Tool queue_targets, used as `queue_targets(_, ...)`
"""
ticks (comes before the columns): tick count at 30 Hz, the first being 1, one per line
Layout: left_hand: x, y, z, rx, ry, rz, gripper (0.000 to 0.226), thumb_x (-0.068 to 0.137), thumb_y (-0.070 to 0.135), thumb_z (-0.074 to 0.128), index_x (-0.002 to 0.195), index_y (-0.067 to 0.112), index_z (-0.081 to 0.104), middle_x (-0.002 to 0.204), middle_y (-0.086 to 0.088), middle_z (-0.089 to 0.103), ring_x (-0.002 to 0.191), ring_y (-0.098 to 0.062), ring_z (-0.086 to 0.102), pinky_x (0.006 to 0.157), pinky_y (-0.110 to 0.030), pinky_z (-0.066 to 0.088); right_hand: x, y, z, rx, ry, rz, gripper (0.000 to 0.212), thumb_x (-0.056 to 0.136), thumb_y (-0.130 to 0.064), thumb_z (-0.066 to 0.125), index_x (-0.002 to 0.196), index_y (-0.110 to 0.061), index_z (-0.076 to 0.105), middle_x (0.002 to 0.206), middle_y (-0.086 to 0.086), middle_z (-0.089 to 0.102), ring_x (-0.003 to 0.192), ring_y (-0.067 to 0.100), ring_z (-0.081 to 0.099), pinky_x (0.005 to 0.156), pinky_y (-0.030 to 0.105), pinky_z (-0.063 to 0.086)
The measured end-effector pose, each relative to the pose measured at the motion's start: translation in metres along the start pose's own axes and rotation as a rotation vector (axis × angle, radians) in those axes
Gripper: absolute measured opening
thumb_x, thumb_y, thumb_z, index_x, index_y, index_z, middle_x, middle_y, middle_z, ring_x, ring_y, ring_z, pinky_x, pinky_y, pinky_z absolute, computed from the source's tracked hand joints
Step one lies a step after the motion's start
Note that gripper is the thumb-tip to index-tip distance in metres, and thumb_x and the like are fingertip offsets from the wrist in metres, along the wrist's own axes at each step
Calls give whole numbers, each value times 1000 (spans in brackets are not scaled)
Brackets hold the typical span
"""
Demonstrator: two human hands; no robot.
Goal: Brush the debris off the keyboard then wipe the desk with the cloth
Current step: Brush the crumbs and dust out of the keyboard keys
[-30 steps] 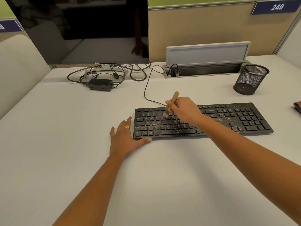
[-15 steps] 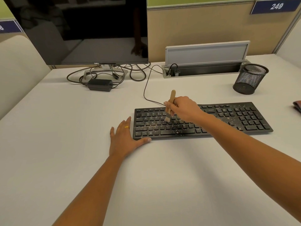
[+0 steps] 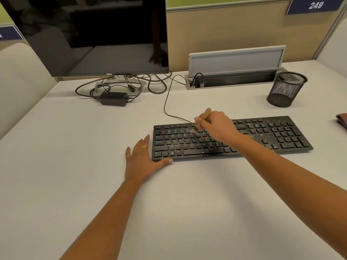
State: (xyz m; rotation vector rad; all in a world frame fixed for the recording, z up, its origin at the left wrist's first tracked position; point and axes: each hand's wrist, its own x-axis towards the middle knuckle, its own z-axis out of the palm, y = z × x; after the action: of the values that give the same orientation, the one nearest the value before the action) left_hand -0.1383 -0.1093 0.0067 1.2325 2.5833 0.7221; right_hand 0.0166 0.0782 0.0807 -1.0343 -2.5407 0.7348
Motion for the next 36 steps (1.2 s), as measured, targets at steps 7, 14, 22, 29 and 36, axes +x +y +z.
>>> queue_targets(7,-1,0,-1,-8,-4,-2,125,50,82,52,152,20,17,157,1,24,146,-10,14,118,-40,-4,2,-7,-9,29,-29,2,39,97,-42,40,75,-18,62,76,0,62,71,18,56,65,29,42)
queue_targets(14,0,1,-1,-5,-2,3,125,49,83,52,152,20,17,157,2,24,146,-10,15,118,-41,-4,-3,-4,-9,42,-67,-45,41,98,-41,40,74,-18,63,77,0,63,62,13,52,61,29,41)
queue_targets(22,0,1,-1,0,-7,0,125,49,83,51,152,20,16,157,1,24,146,-11,14,118,-41,-3,-3,0,-24,-281,-89,-65,39,98,-43,36,82,-16,58,71,-4,56,71,16,51,63,27,34)
queue_targets(29,0,2,-1,6,-1,2,122,54,80,57,152,20,16,157,1,24,146,-12,15,118,-41,-3,-5,1,-11,-86,-6,10,46,98,-42,36,80,-12,66,72,1,61,70,18,55,65,32,44)
queue_targets(36,-2,1,-2,1,-5,5,125,50,82,51,152,19,16,156,0,25,145,-12,16,118,-41,-3,-2,-2,-13,-13,49,36,40,99,-40,35,83,-17,63,79,0,62,75,18,57,70,31,44)
